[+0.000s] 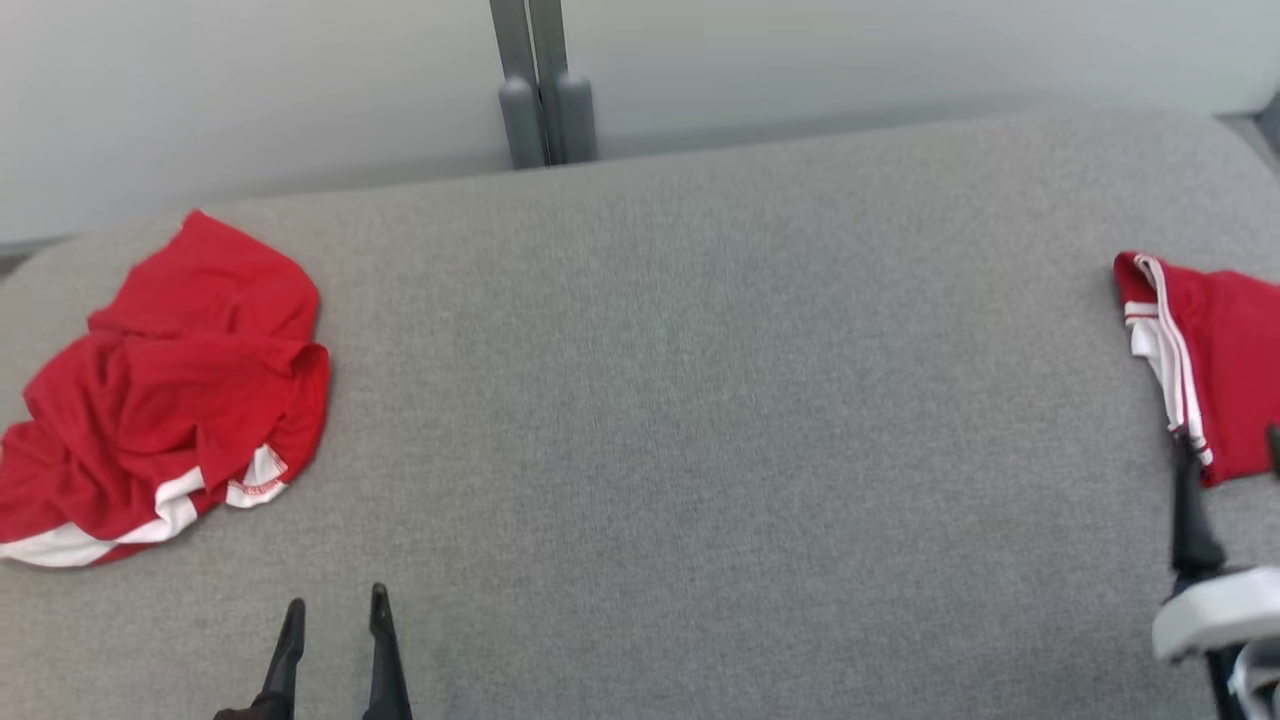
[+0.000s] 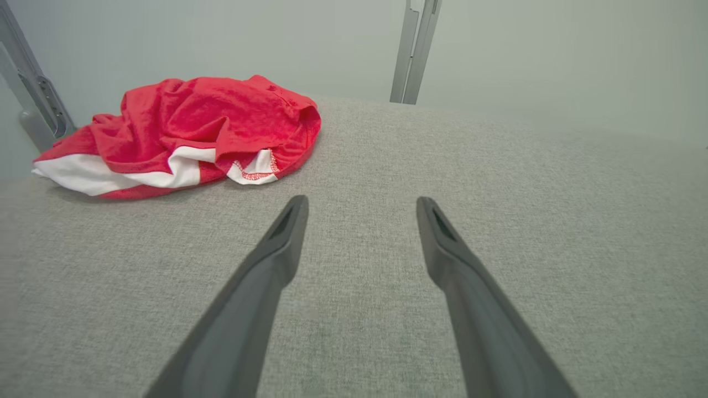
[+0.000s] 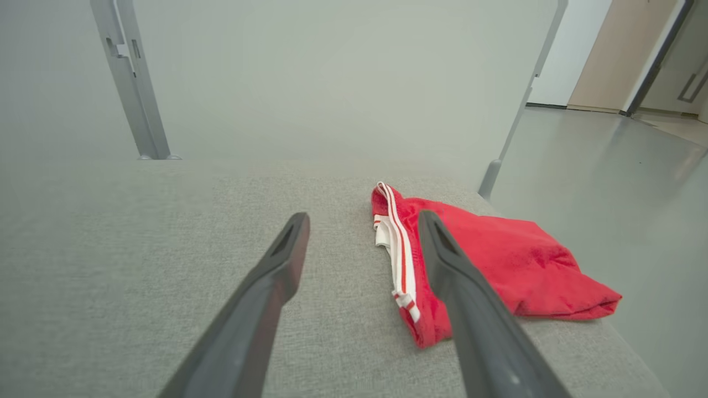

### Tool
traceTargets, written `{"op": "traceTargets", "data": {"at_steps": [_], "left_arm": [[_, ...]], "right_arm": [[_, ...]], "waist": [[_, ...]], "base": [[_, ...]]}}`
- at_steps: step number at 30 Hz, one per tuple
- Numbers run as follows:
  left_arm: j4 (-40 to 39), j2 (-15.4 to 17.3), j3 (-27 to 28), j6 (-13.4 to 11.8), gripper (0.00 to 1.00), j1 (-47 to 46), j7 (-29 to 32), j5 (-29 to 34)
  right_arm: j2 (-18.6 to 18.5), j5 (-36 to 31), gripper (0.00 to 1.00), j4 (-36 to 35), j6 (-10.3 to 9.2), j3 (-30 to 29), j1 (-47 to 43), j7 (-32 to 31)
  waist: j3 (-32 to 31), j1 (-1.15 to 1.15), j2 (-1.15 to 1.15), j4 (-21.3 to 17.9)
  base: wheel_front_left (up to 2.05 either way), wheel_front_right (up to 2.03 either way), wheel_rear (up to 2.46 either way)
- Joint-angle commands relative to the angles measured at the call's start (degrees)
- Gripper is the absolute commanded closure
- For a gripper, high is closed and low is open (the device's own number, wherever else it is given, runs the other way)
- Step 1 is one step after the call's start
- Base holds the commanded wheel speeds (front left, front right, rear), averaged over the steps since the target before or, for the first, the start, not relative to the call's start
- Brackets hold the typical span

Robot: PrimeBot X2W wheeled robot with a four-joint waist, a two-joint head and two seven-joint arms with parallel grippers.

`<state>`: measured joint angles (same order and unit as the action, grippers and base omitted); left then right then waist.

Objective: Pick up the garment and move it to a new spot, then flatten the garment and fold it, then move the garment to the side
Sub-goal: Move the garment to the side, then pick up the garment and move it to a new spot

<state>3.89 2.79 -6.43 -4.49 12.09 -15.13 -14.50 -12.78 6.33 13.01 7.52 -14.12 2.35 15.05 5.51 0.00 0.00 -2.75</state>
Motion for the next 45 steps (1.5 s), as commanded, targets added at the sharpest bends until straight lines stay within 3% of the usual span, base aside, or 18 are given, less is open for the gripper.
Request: {"op": "traceTargets", "data": {"at_steps": [1,5,14,45], "left_arm": [[0.3,0.2,0.5,0.5,0.00,0.3,0.0,0.0],[1.2,0.2,0.6,1.5,0.00,0.1,0.0,0.5],[2.5,0.2,0.3,1.4,0.00,-0.4,0.0,0.1],[3.4,0.2,-0.1,3.3,0.00,-0.9,0.0,1.8]], "right_arm": [[0.7,-0.2,0.00,-1.9,-0.06,1.6,-2.9,0.2],[4.3,-1.0,0.00,-4.9,-0.07,3.9,-9.0,0.2],[7.9,-2.9,0.00,-6.0,-0.06,9.8,-15.6,0.2],[8.9,-3.3,0.00,-7.3,-0.06,8.8,-15.8,0.2]], "waist": [[-6.3,0.00,0.00,0.1],[-7.3,0.00,0.00,0.0],[-8.7,0.00,0.00,0.1],[-8.7,0.00,0.00,2.5]], "base": [[0.00,0.00,0.00],[0.00,0.00,0.00],[0.00,0.00,0.00],[0.00,0.00,0.00]]}}
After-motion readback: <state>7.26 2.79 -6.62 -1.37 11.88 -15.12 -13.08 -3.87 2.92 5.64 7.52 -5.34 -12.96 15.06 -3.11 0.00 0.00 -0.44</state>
